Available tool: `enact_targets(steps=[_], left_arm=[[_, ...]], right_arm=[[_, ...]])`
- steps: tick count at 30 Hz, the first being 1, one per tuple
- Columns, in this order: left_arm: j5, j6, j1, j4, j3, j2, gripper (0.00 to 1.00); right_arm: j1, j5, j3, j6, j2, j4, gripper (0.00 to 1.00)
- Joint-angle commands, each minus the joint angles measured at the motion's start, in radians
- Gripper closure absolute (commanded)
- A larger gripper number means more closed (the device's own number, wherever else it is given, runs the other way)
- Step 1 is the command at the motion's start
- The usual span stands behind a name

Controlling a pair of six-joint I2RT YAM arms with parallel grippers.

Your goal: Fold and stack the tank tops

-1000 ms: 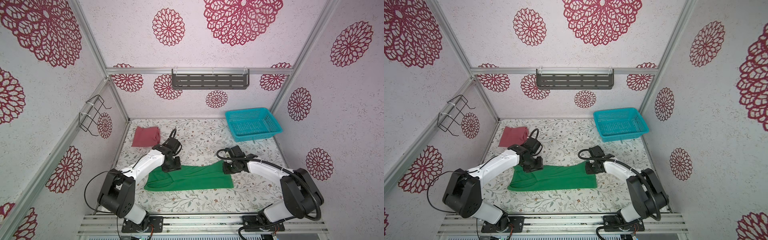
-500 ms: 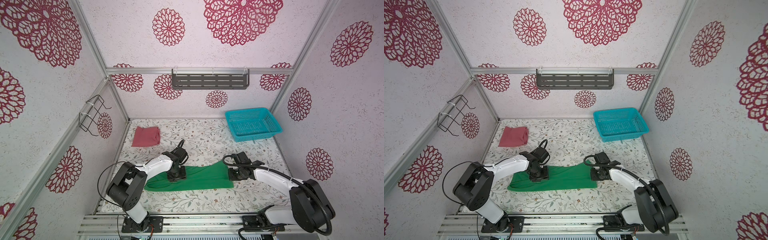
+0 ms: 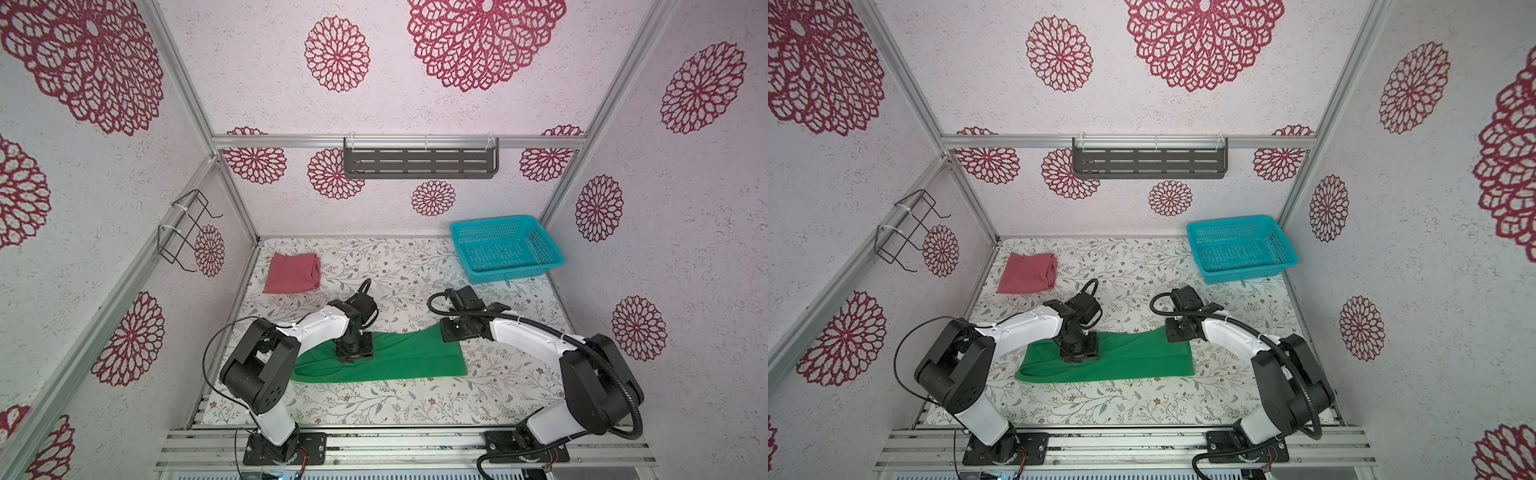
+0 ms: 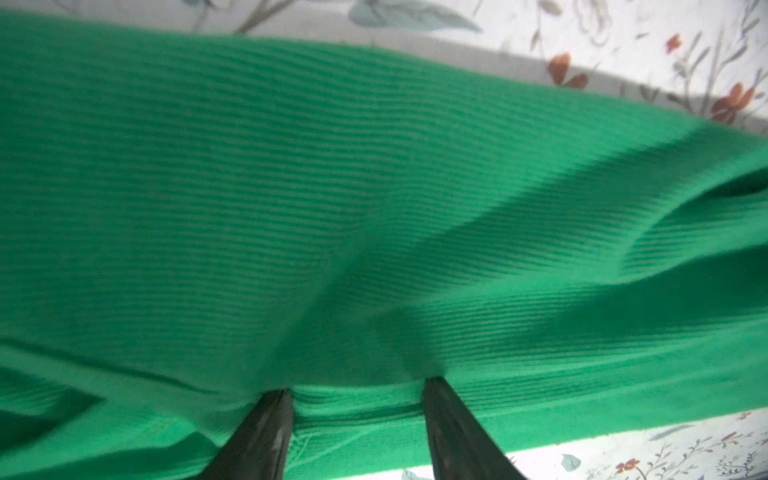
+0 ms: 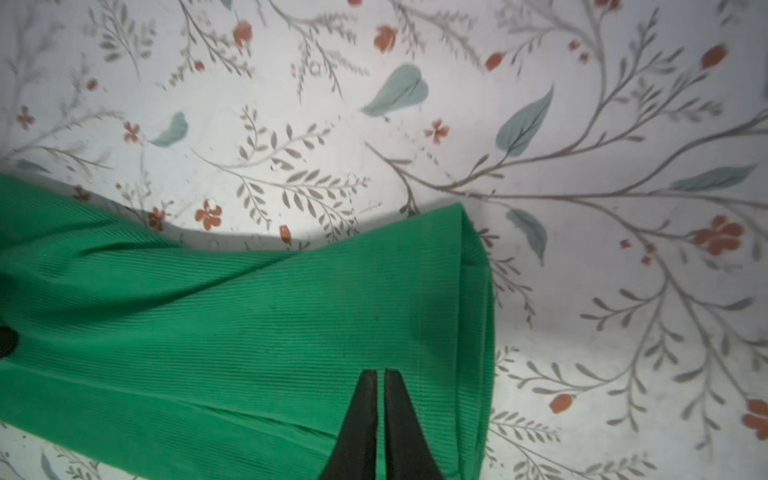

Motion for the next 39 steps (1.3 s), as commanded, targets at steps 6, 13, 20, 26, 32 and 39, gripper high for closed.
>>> enact_targets(steps=[6, 13, 20, 26, 32, 39], left_arm=[[-0.034, 0.025, -0.001, 0.03, 0.008, 0.181, 0.45], [-0.043, 0.125, -0.003, -0.013, 0.239, 0.355, 0.44], [-0.079, 0.327, -0.011, -0.152, 0.659, 0.556, 0.43], [-0.124, 0.458, -0.019, -0.225, 0.8, 0.499, 0.27], [-0.245, 0.429, -0.009, -0.255, 0.693, 0.294, 0.21], [-0.129, 0.155, 0.094, -0.023, 0.403, 0.178, 0.32]], right_arm=[[-0.002, 0.014, -0.214, 0.131, -0.082, 0.093, 0.93], [0.056, -0.035, -0.369, 0.313, -0.251, 0.027, 0.93], [0.14, 0.067, -0.236, 0.223, -0.397, -0.199, 0.87], [0.104, 0.098, -0.178, 0.121, -0.36, -0.079, 0.66], [0.106, 0.074, -0.066, 0.021, -0.186, -0.038, 0.73], [0.106, 0.047, -0.072, -0.016, -0.051, 0.015, 0.74]])
